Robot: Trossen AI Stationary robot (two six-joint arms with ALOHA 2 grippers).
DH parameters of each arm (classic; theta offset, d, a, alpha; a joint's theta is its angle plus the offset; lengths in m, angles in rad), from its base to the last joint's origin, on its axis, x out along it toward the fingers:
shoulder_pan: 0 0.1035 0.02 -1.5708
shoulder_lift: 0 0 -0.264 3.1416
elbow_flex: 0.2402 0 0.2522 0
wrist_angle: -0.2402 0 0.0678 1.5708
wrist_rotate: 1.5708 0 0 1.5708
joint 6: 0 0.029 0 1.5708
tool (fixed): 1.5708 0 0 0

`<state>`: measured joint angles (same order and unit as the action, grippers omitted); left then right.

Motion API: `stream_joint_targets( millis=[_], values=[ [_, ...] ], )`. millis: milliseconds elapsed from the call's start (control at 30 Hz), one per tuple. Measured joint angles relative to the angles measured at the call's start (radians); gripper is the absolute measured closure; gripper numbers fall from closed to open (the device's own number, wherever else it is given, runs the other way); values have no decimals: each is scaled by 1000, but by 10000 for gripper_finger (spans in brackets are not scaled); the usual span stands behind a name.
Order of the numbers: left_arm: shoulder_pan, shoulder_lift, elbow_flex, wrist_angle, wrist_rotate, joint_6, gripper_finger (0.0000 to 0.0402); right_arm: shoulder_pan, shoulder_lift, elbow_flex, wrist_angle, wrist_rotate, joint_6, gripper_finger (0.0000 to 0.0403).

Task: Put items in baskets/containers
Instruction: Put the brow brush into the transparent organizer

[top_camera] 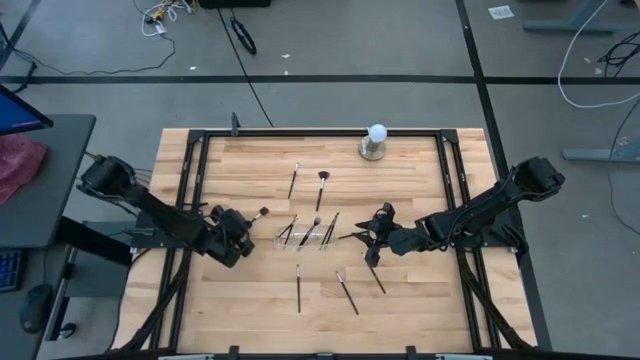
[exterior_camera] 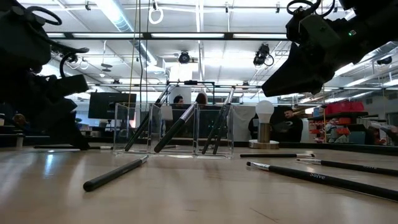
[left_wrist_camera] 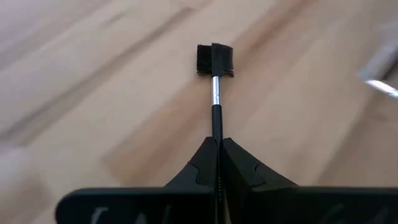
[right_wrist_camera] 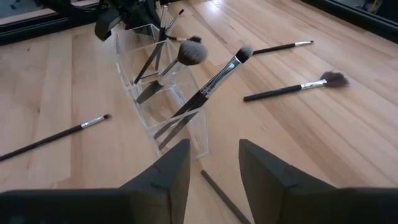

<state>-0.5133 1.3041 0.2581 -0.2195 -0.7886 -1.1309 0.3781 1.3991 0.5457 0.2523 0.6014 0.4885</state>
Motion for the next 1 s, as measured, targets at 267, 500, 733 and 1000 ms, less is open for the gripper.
stream_joint_targets(
  millis=[267, 500, 733, 1000],
  values=[
    [-1, -51, 3, 13, -41, 44, 395, 0, 0, 0, 5, 0, -4, 266],
    [-30, -52, 9, 18, -107, 39, 395, 0, 0, 0, 12, 0, -15, 266],
    [9, -97, 139, -32, -195, 241, 395, -2, 0, 0, 172, -11, -128, 266],
    [76, -180, 380, -108, -378, 654, 395, -2, 0, 0, 484, -114, -329, 266]
  ],
)
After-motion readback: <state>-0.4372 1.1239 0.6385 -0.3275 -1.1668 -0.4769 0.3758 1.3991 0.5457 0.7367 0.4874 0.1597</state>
